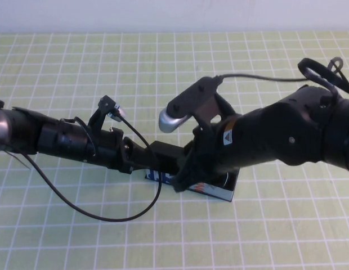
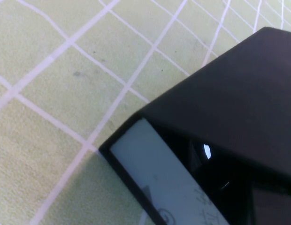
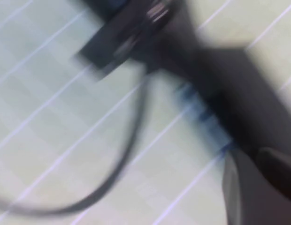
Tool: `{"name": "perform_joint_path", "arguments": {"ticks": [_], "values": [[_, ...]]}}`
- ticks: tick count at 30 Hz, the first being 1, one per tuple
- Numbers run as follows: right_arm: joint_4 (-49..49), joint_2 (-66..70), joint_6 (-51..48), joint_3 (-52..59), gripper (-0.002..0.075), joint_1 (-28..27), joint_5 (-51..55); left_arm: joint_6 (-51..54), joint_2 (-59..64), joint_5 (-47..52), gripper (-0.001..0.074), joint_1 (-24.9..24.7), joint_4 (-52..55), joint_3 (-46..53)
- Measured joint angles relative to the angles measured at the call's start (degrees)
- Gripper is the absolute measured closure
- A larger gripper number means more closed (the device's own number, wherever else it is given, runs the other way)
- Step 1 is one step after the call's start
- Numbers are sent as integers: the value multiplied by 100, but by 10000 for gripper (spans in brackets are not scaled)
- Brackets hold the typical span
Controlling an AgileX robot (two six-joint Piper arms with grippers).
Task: Take glasses out of glasses case
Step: Pick up the glasses from the glasses case
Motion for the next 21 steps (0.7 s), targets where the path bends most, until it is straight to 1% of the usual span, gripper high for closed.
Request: {"name": "perform_joint_path", "arguments": {"ticks": [2,5,9,14,21], "values": [[379,16,62,0,711,51,387,-24,0,0,739,0,0,0],[599,206,281,0,732,51,780,-41,0,0,739,0,0,0],[135,558,934,0,739,51,801,-51,4,12,739,0,-13,0],[-833,779,1997,0,741,23,478,-65,4,12,739,0,-13,0],[-1050,791,2289,0,741,-490,-225,-65,4,14,739,0,-13,0]]}}
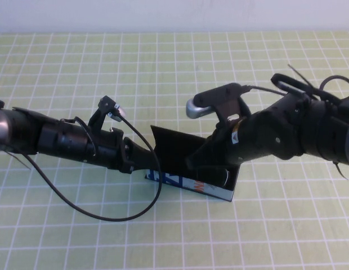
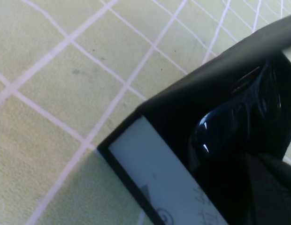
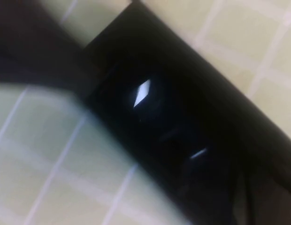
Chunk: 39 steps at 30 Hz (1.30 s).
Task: Take glasses out of glasses case
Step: Pick up the glasses from the glasses case
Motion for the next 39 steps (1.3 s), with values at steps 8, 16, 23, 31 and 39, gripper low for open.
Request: {"name": "perform_joint_path", "arguments": {"ticks": [8,16,23,31,39], "values": [[-16,606,-71,-728,742,-509,215,0,0,22,739,0,10,0],[42,1403,-263,-1672,742,-550,987,-4,0,22,739,0,10,0],[135,1488,-525,-1807,742,-575,1199,-4,0,22,739,0,10,0],[626,1295,-1235,-2010,742,-586,1923,-77,-46,360,739,27,185,-190],[1686,916,-2878,-2154,742,-586,2658,-812,-161,320,739,27,198,-633]]}}
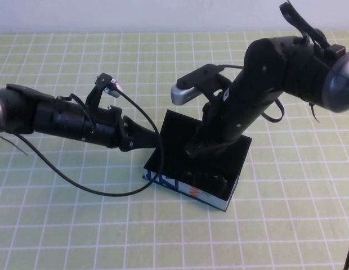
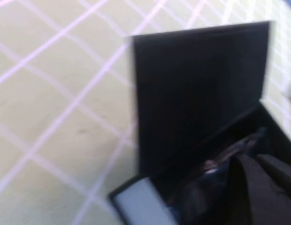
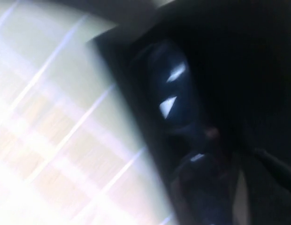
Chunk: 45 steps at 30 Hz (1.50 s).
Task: Take glasses out of glasses case
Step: Pick up the glasses from the glasses case
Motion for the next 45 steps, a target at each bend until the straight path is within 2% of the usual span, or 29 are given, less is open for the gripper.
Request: {"name": "perform_joint_path", "arguments": {"ticks": [4,7,14,17,22,31,45], "values": [[638,-15,-1422,0,735,0,518,-253,0,-377,739,0,13,0],[916,-26,-2050,0,698,0,747,-335,24,-487,739,12,13,0],[888,-13,-2511,0,489,30,673,-354,126,-564,739,12,13,0],[617,71,-2575,-13,453,198,622,-354,126,-568,739,12,13,0],[134,300,-2529,-204,440,443,597,-367,126,-577,739,12,13,0],[-261,624,-2327,-603,439,443,588,-367,126,-577,739,12,53,0],[-372,663,-2327,-624,437,443,358,-367,126,-577,739,12,53,0]]}}
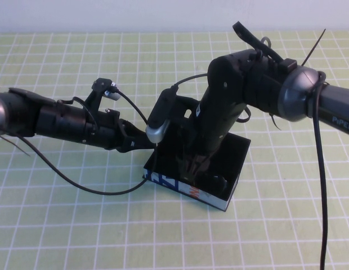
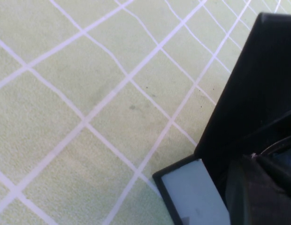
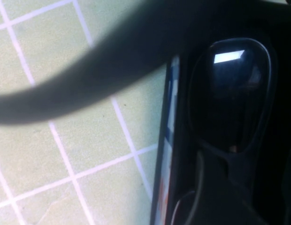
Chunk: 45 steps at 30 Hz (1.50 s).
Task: Take glasses out of glasses case
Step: Pick up the glasses from the glasses case
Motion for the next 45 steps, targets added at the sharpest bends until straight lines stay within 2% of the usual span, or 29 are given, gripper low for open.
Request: {"name": "perform_joint_path", "arguments": {"ticks": [41,45], "values": [[-156,356,173,-8,436,0,9,0,0,91,739,12,54,0],[-175,356,173,-8,456,0,9,0,0,91,739,12,57,0]]}}
